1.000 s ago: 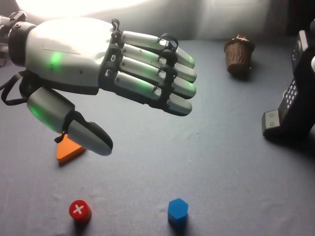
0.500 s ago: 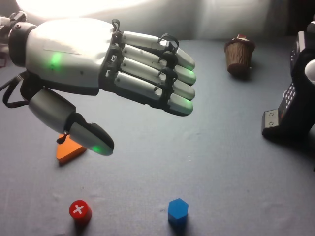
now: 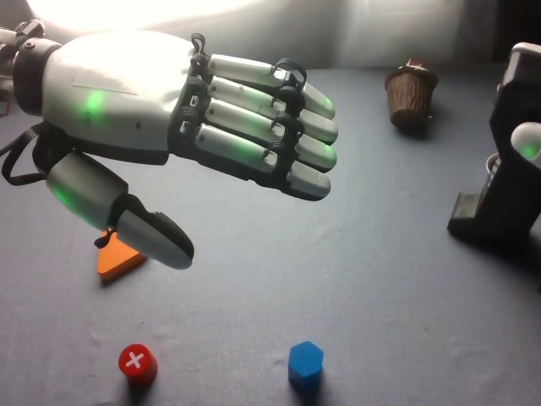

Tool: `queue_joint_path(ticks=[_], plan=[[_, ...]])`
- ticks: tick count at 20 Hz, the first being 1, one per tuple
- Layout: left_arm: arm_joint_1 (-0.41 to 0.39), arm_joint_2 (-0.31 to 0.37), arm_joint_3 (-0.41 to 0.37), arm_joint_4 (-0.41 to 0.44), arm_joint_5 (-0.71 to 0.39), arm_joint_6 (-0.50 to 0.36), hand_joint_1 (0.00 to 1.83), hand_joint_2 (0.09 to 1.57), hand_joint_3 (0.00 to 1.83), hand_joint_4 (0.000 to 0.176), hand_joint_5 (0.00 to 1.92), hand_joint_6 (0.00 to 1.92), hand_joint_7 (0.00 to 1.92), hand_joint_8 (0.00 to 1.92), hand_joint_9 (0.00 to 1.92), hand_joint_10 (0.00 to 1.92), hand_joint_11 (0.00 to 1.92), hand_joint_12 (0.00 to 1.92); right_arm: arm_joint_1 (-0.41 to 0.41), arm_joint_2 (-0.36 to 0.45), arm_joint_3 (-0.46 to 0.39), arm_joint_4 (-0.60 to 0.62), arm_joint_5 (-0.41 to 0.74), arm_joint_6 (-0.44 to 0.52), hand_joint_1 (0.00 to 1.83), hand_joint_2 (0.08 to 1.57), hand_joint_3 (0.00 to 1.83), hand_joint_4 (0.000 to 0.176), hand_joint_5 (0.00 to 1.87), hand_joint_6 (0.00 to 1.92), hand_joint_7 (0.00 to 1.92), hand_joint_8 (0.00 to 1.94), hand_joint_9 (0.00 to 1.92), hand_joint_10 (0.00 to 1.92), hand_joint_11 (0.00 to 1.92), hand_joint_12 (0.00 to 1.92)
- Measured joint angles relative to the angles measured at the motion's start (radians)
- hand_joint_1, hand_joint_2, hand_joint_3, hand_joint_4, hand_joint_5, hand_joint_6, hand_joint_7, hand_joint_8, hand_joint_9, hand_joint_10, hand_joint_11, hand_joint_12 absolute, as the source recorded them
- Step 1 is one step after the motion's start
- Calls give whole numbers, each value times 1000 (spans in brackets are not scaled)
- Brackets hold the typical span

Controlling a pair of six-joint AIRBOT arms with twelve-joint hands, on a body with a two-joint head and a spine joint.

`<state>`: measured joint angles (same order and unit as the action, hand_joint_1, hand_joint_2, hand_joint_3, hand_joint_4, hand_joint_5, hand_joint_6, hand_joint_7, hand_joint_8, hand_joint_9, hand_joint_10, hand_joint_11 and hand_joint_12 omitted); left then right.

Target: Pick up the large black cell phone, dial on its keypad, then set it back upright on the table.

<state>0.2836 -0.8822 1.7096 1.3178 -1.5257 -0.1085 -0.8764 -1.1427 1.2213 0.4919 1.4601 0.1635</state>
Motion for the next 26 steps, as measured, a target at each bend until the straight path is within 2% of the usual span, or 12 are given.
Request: queue_joint_path(ticks=[2,5,8,16,17,19,20,21,23,24,25,26], plan=[[0,0,0,0,0,1,164,1268,0,0,256,4,254,4,194,7,0,556,0,1,0,5,2,2,1493,1096,0,0,910,843,994,858,1023,1002,858,1562],[0,0,0,-1,0,3,203,1252,0,0,288,7,257,1,201,4,0,581,-4,1,-3,7,5,2,1493,1089,3,0,900,886,1016,803,1035,981,860,1549],[0,0,0,0,0,3,160,1261,3,0,258,0,241,0,196,0,0,545,-4,1,-3,6,10,0,1489,1113,1,0,890,861,923,963,982,1090,830,1607],[0,0,-3,-34,18,-31,206,1259,0,0,272,5,250,3,194,4,0,499,-10,0,-3,-70,62,-7,1487,1115,0,0,886,866,904,997,948,1112,878,1571],[0,0,-3,-40,23,-36,207,1259,0,0,272,3,249,1,191,2,0,487,-6,0,-3,-71,69,-7,1488,1112,0,0,888,865,907,1001,943,1108,904,1541],[13,-2,-3,-77,38,-43,223,1262,0,0,291,6,262,3,194,2,0,458,2,0,-3,-79,91,-7,1374,1149,0,0,844,1002,860,1162,936,1265,966,1147],[19,-3,-3,-93,42,-44,223,1262,0,0,291,6,262,3,194,2,0,458,5,0,-3,-85,98,-7,1374,1149,0,0,844,1002,860,1162,936,1265,966,1147],[30,-3,-3,-112,50,-46,192,1272,3,0,297,4,258,3,185,1,0,418,16,0,-8,-85,100,-7,1463,1116,0,0,929,823,890,1055,904,1178,942,1410],[47,-10,1,-138,66,-51,187,1271,1,0,295,3,251,0,178,0,0,410,39,3,-26,-75,107,-7,1481,1113,0,0,947,771,897,1035,894,1169,913,1506],[71,-16,4,-168,75,-50,120,1290,3,0,241,1,217,0,150,1,0,351,52,6,-36,-85,115,-8,1378,1128,0,0,945,846,913,1063,912,1298,895,1128],[84,-23,15,-177,75,-55,157,1281,0,0,251,4,223,2,156,2,0,398,57,9,-43,-87,122,-7,1466,1110,0,0,964,757,921,1007,926,1160,872,1466],[88,-30,26,-171,80,-67,165,1274,0,0,272,8,240,5,177,8,0,451,61,15,-50,-94,123,-7,1396,1114,3,0,951,815,934,1042,943,1224,887,1215]])
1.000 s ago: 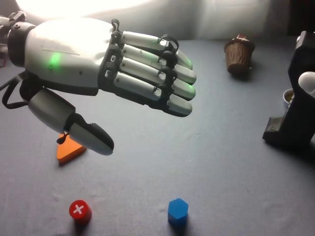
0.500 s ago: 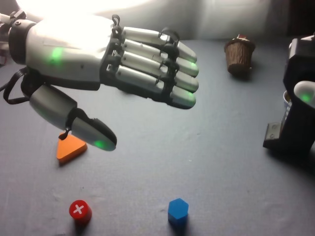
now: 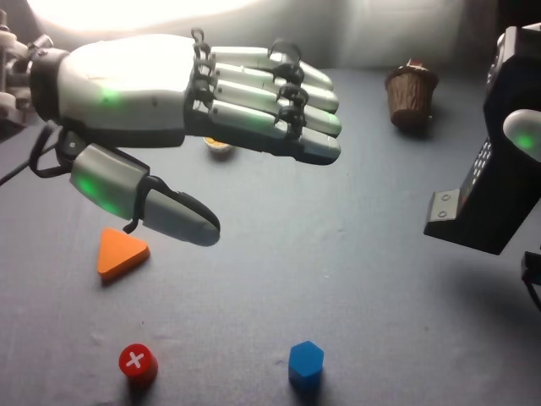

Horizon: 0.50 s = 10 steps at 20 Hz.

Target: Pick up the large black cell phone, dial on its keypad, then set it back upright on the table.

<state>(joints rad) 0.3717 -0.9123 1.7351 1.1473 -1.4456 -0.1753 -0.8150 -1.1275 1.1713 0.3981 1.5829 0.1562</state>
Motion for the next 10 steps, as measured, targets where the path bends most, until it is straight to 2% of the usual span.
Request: queue_joint_path(ticks=[1,2,4,5,7,8,9,10], plan=[[9,-7,12,-9,0,-7,173,1281,0,0,273,5,240,3,173,4,0,392,3,4,0,-11,6,0,1381,1122,0,0,929,847,918,1074,953,1242,957,1107],[26,-11,14,-38,3,-7,172,1287,2,0,269,2,243,2,177,4,0,426,8,10,-7,-15,8,0,1380,1116,0,0,940,840,934,1047,968,1224,989,1058],[83,-29,26,-127,1,-3,222,1293,2,0,302,6,283,7,244,18,0,589,8,16,-11,-30,19,0,1377,1123,1,0,920,866,919,1075,959,1244,1010,1043],[97,-34,37,-135,6,-2,241,1309,4,0,299,3,310,11,277,23,0,682,8,18,-14,-36,24,0,1375,1129,1,0,909,883,905,1099,947,1266,1003,1057],[107,-37,50,-144,33,14,326,1325,1,0,309,1,448,13,454,53,0,1062,8,24,-15,-63,37,-1,1379,1118,0,0,922,875,939,1039,973,1220,1001,1058],[107,-37,50,-169,48,21,455,1320,0,0,311,1,513,18,588,109,29,1291,8,26,-19,-63,42,-1,1380,1113,0,0,934,851,950,1023,978,1215,1017,1028],[106,-37,50,-185,62,25,586,1322,2,0,285,5,595,3,646,423,152,1484,8,26,-23,-63,44,-1,1378,1118,1,0,936,864,942,1025,952,1256,996,1049],[105,-37,50,-188,74,36,647,1340,2,0,255,1,662,11,605,763,253,1600,8,27,-24,-62,43,-1,1378,1118,0,0,924,894,951,1000,951,1257,991,1055]])
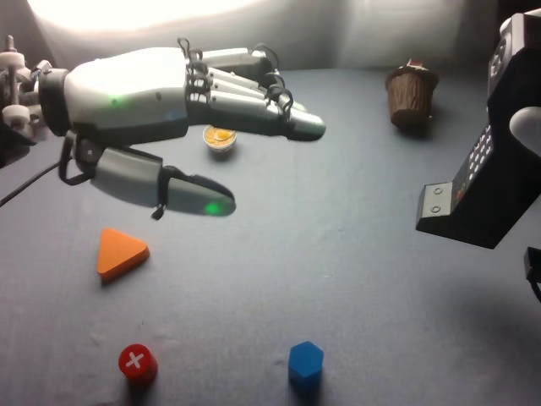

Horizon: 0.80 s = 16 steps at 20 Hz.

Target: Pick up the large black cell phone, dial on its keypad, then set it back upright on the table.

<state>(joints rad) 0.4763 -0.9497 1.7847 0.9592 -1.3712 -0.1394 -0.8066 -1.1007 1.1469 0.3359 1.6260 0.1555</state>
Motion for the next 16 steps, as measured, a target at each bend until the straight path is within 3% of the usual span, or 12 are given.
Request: queue_joint_path(ticks=[1,2,3,4,5,6,8,10,13,16], plan=[[-1,0,0,8,13,15,691,1388,9,0,200,0,777,53,610,1157,378,1736,0,1,0,3,-1,0,1375,1125,1,0,909,933,945,1005,929,1280,947,1072],[-8,0,0,33,23,24,1171,1263,0,0,189,2,756,1095,722,1374,533,1802,0,3,-1,3,0,0,1465,1116,0,0,906,868,940,968,936,1149,860,1484],[-13,-1,0,48,28,28,1171,1263,0,0,189,2,756,1095,722,1374,533,1802,0,4,-1,3,0,0,1465,1116,0,0,906,868,940,968,936,1149,860,1484],[-22,-2,0,62,30,27,1293,1255,4,2,163,3,701,1445,781,1675,637,1900,0,4,-2,3,0,-1,1397,1120,3,0,913,896,929,1033,948,1212,894,1245],[-26,-2,-2,65,34,34,1293,1255,4,2,163,3,701,1445,781,1675,637,1900,0,4,-2,3,0,-1,1397,1120,3,0,913,896,929,1033,948,1212,894,1245],[-29,-2,-8,53,50,42,1279,1303,14,27,94,9,620,1596,743,1900,663,1920,0,4,-2,3,0,-2,1373,1135,1,0,893,928,895,1097,931,1281,946,1100],[-39,-2,-24,57,63,55,1273,1321,14,30,67,1,598,1638,740,1920,687,1921,0,4,-2,5,0,-3,1370,1138,0,0,910,923,895,1092,903,1325,884,1188],[-48,-2,-48,54,78,71,1273,1334,11,38,76,1,576,1677,726,1921,654,1921,0,4,-4,4,0,-3,1375,1124,0,0,931,897,916,1056,941,1261,911,1142],[-52,-2,-76,57,108,91,1288,1319,2,37,73,1,606,1652,812,1921,728,1921,0,4,-4,4,0,-3,1376,1125,0,0,915,888,901,1100,967,1225,962,1075],[-63,-2,-112,51,143,114,1289,1318,1,23,85,2,606,1659,900,1921,846,1921,0,4,-10,6,0,-3,1375,1124,0,0,904,925,924,1042,958,1241,953,1059]])
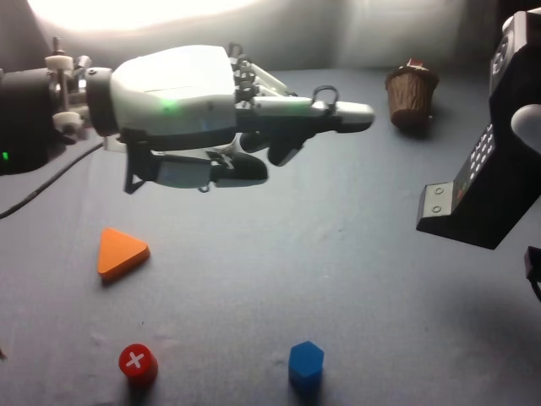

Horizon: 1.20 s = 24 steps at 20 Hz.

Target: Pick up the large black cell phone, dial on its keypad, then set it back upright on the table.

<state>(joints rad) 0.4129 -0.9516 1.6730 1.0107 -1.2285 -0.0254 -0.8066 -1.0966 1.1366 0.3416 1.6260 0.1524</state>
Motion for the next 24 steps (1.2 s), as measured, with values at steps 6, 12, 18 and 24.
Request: queue_joint_path(ticks=[6,12,18,24], plan=[[-8,8,-89,4,92,55,1288,1321,3,43,33,4,589,1668,793,1921,772,1921,0,2,0,-1,0,0,1394,1120,3,0,927,846,939,1022,929,1254,909,1214],[-13,16,-197,-4,171,121,1417,1310,6,39,47,3,558,1590,609,1897,703,1921,0,5,-7,-2,0,-1,1378,1116,1,0,955,844,942,1021,944,1254,982,1003],[-22,18,-240,-10,255,175,1315,1323,17,32,5,0,558,1664,693,1921,684,1921,0,6,-13,-2,0,-1,1372,1137,0,0,903,901,899,1102,913,1311,948,1119],[-40,-10,-217,-24,338,212,1299,1302,0,46,21,2,621,1617,826,1921,784,1921,0,6,-15,-1,0,-1,1378,1113,1,0,959,823,969,1012,929,1255,935,1110]])
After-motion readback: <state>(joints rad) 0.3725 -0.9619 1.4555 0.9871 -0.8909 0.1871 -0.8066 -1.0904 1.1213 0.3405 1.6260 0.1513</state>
